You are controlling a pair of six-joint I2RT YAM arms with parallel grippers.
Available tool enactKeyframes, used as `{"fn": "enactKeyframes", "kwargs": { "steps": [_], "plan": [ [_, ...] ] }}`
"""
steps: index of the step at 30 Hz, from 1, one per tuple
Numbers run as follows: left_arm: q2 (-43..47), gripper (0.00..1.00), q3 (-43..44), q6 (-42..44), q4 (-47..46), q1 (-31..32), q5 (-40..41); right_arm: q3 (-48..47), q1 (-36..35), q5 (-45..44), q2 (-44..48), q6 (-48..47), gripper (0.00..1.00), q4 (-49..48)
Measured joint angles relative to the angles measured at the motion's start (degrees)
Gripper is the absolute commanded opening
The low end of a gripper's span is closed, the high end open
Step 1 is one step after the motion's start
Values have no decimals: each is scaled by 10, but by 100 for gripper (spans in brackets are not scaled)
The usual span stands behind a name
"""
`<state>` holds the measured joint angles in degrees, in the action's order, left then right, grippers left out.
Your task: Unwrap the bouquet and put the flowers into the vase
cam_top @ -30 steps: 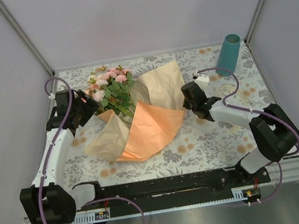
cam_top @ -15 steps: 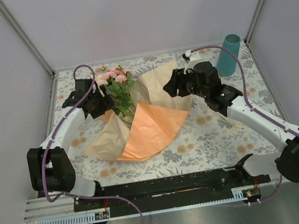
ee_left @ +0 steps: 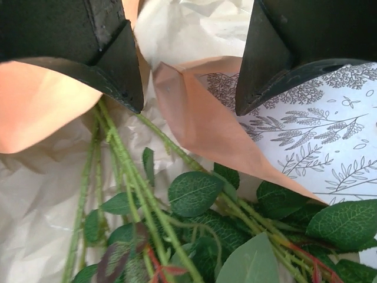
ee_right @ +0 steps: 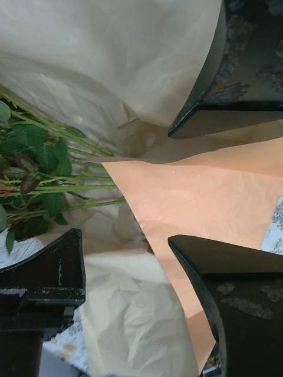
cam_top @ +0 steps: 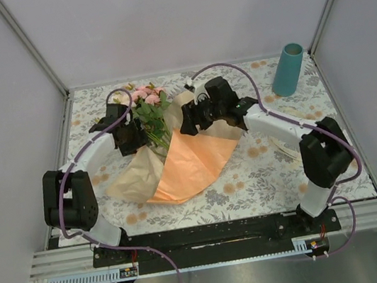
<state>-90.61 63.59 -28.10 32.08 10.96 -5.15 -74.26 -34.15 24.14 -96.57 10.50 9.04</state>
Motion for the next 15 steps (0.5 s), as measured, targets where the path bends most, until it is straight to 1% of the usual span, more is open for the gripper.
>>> {"fn": "enactKeyframes", "kwargs": {
  "steps": [1,4,5,9,10,11,13,15],
  "plan": [
    [-5,65,0,2,4,1,3,-8,-5,-4,-14,-13,75,5],
    [-17,51,2,11,26,3,16,-22,-20,-16,-52,-45,74,18],
    [-19,47,3,13,33,3,20,-26,-23,-18,-63,-51,71,22],
    [-18,41,4,13,50,3,45,-63,-27,-19,-110,-72,58,40],
    [-17,38,4,11,54,3,49,-72,-27,-18,-120,-76,54,42],
    [-16,33,4,10,56,3,53,-76,-27,-15,-127,-80,47,42],
    [-11,18,3,3,57,2,58,-76,-27,-5,-132,-85,30,46],
    [-5,6,-1,-5,57,1,59,-76,-27,1,-132,-90,16,53]
  ]
}}
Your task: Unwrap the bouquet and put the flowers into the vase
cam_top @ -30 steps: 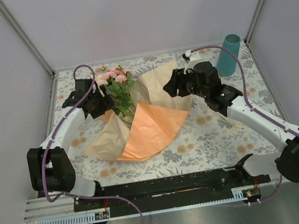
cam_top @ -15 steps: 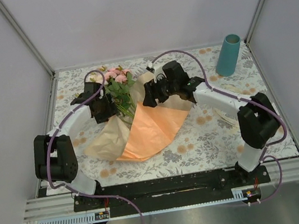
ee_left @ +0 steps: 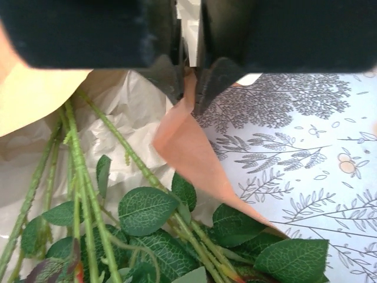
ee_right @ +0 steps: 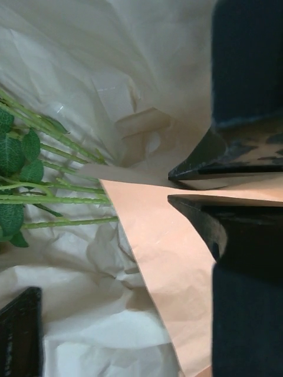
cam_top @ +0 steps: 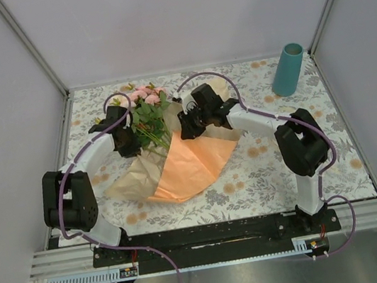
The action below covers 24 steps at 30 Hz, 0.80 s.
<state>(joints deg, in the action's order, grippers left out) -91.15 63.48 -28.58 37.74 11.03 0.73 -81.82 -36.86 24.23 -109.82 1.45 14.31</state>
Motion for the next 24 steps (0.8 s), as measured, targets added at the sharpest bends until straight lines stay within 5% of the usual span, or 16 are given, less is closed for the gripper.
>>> {"fn": "enactKeyframes", "kwargs": {
  "steps": [3,16,24],
  "plan": [
    [4,0,-11,-7,-1,-8,0,17,0,3,7,-3,0,-11],
    [-2,0,-26,-33,-27,-59,18,79,2,-75,66,-51,0,-89],
    [-17,0,-41,-48,-60,-90,-26,199,3,-68,210,-66,0,-140]
  ]
}}
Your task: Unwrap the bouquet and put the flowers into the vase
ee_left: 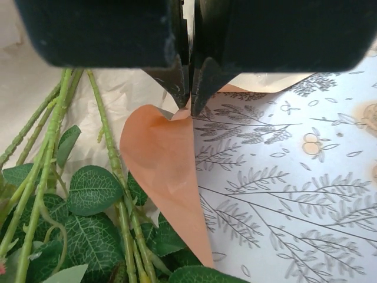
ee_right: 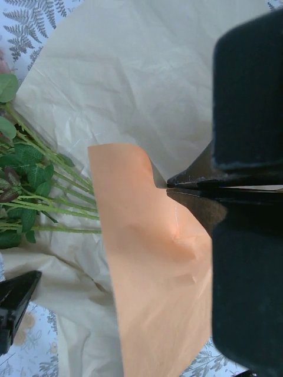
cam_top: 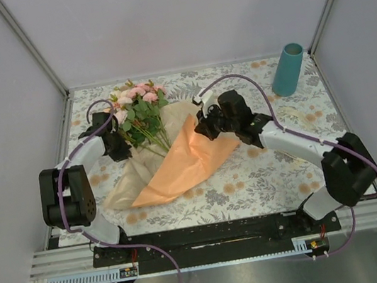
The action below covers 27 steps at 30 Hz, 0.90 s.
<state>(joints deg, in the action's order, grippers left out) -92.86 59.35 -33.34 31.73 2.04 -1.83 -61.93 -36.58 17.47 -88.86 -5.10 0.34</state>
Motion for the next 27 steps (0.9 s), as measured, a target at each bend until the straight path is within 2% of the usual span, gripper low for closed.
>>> {"fn": "enactKeyframes", "kwargs": {
  "steps": [6,10,14,19,22,23,24,25,27],
  "plan": [
    [1,0,-28,-16,-22,-1,-43,127,3,-14,118,14,0,-52],
    [1,0,-28,-17,-23,-3,-50,216,4,-22,213,38,0,-55],
    [1,1,-28,-17,-23,-3,-51,269,4,-20,289,71,8,-58],
    [1,16,-29,-16,-24,-3,-53,328,5,-23,367,116,26,-39],
    [1,34,-32,-14,-27,-3,-54,339,5,-29,403,144,29,-13],
    [2,42,-33,-14,-27,-3,-56,339,5,-28,415,149,32,-1],
    [5,50,-33,-14,-26,-3,-58,336,5,-27,426,155,40,13],
    [10,55,-34,-12,-25,-3,-59,332,5,-24,433,158,46,27],
    [30,59,-34,-11,-18,-3,-58,309,5,-13,440,172,51,65]
  ]
}}
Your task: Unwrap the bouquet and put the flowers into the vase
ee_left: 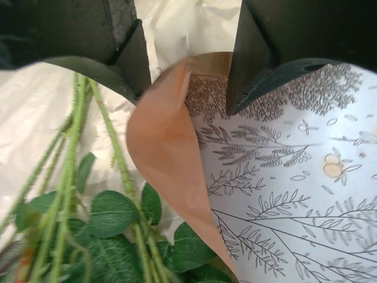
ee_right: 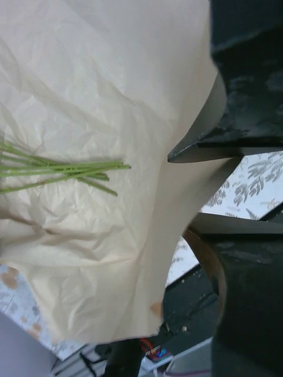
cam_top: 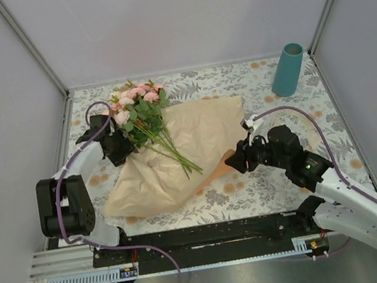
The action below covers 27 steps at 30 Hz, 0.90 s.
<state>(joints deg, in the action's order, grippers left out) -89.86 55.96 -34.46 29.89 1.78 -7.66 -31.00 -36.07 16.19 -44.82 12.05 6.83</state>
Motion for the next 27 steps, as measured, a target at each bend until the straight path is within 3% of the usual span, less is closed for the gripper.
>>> {"fn": "enactKeyframes", "kwargs": {
  "steps": [7,16,24,27],
  "plan": [
    [99,63,34,24,43,1,39,-150,0,9,-7,71,52,106],
    [173,66,72,66,62,59,63,-274,0,2,-111,166,41,115],
    [183,68,48,81,52,78,9,-265,-19,9,-239,217,38,132],
    [183,78,25,84,51,78,-9,-211,-30,10,-236,235,38,125]
  ]
}}
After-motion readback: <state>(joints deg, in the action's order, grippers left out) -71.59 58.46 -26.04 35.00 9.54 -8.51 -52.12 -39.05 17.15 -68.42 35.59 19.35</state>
